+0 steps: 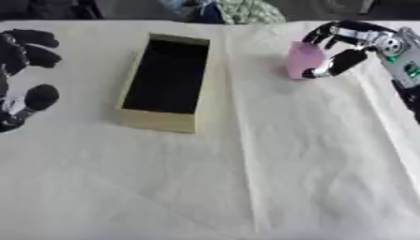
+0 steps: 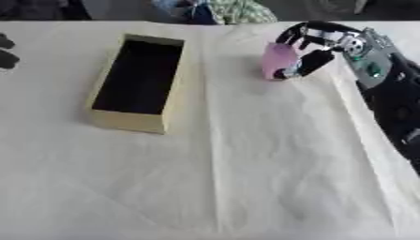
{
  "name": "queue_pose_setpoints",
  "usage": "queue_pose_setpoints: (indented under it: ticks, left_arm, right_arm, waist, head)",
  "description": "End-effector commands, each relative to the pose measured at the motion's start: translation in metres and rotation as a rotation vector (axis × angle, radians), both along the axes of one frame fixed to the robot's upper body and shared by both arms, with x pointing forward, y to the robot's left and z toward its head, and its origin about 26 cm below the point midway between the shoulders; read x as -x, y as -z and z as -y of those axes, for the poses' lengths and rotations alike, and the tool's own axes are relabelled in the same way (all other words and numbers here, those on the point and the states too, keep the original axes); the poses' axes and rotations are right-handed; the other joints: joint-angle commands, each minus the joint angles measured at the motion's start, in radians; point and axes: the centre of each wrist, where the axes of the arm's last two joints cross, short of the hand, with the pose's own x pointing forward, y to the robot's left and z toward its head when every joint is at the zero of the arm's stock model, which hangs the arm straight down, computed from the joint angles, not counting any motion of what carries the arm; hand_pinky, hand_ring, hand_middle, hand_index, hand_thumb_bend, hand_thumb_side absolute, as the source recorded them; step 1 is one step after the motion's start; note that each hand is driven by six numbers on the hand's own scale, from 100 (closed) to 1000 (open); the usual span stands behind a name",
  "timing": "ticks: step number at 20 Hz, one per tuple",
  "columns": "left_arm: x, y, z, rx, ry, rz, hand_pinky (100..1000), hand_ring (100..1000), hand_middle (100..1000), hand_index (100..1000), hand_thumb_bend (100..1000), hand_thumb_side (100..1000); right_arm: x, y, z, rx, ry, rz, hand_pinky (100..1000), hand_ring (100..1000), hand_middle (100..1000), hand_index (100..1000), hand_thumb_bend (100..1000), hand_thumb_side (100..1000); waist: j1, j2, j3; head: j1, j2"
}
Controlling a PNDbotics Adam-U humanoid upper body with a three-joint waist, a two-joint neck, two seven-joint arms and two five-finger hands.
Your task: Pick up objects on the table and place them in the box.
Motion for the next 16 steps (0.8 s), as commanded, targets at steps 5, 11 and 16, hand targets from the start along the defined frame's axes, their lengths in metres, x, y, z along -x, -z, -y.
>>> queue_pose_setpoints:
  ticks: [5,11,16]
  left_arm:
    - [0.0023,-0.0120,0.0015,-0.007,0.013,0.039,701,666,682,778,891,687]
    - [0.0024,-0.0120,0.0017,-0.006,0.013,0.040,701,666,682,778,889,688]
    - [0.0025,-0.0119,0.0014,-0.007,0.011,0.040,701,667,682,778,888,688]
  right_arm:
    - [-0.0002,-0.0107,0.0039,0.001,0.021,0.056,769,823,767,815,497,332]
    - [0.0005,-0.0148,0.0020,0.007,0.023,0.141,755,795,750,803,512,315]
    - [0.0014,-0.0183,-0.0005,0.035,-0.004,0.166,773,826,792,852,528,337]
  waist:
    - [0.003,-0.008,0.005]
    - [0.001,-0.006,0.002]
    - [-0.001,-0.008,0.001]
  head:
    - [-0.010,-0.010]
    - [-0.008,-0.009]
    - [-0.006,-0.006]
